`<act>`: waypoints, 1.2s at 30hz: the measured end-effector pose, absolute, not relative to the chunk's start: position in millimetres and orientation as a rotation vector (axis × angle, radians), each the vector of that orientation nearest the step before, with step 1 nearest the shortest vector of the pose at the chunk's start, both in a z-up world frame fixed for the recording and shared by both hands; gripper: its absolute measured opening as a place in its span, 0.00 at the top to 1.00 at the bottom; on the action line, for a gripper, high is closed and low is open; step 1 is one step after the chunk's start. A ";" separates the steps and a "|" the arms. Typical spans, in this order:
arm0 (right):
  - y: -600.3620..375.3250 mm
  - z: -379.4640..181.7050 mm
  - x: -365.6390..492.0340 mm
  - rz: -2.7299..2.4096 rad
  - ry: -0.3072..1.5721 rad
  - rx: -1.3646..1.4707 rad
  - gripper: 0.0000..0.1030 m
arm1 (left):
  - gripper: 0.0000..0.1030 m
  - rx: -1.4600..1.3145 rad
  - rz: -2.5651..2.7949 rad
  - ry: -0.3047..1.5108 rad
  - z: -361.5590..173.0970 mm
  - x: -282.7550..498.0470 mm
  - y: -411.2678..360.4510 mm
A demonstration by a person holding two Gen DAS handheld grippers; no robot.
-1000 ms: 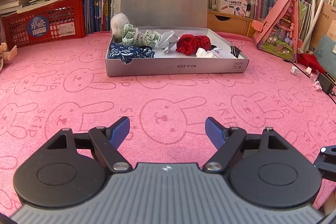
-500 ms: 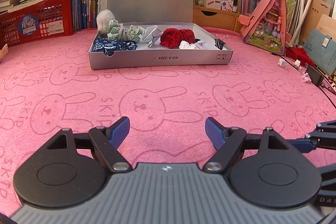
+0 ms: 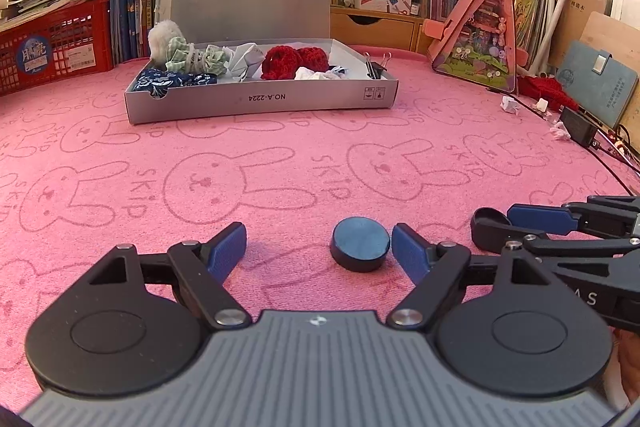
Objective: Organize objects
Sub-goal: 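Grasp a black lid with the right gripper while the left grasps another lid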
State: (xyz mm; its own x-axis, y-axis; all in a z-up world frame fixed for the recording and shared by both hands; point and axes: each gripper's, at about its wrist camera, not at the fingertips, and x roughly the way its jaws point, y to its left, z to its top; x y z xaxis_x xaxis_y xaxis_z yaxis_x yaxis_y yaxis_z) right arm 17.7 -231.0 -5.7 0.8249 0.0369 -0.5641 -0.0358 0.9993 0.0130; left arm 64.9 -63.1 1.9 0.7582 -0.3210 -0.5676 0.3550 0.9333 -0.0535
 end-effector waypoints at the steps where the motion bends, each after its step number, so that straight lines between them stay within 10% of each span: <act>1: -230.6 -6.4 17.3 0.033 0.594 0.006 0.46 | 0.19 0.070 -0.362 0.603 0.7 64.5 -64.6; 14: -211.1 -10.5 17.9 0.032 0.566 -0.022 0.62 | 0.28 0.116 -0.339 0.554 -4.8 56.8 -69.6; 20: -197.2 -9.5 23.4 0.075 0.567 0.001 0.64 | 0.65 0.107 -0.346 0.558 -0.9 52.9 -69.1; 36: -184.9 -6.4 41.3 0.065 0.590 0.011 0.63 | 0.60 0.069 -0.287 0.553 -1.5 64.1 -53.7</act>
State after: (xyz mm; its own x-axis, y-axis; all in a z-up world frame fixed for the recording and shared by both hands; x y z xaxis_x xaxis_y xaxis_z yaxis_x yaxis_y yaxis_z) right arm 41.3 -184.9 -6.4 0.8291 0.0643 -0.5553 -0.0580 0.9979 0.0289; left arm 64.1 -53.7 -1.5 0.8123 -0.2499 -0.5271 0.2867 0.9579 -0.0124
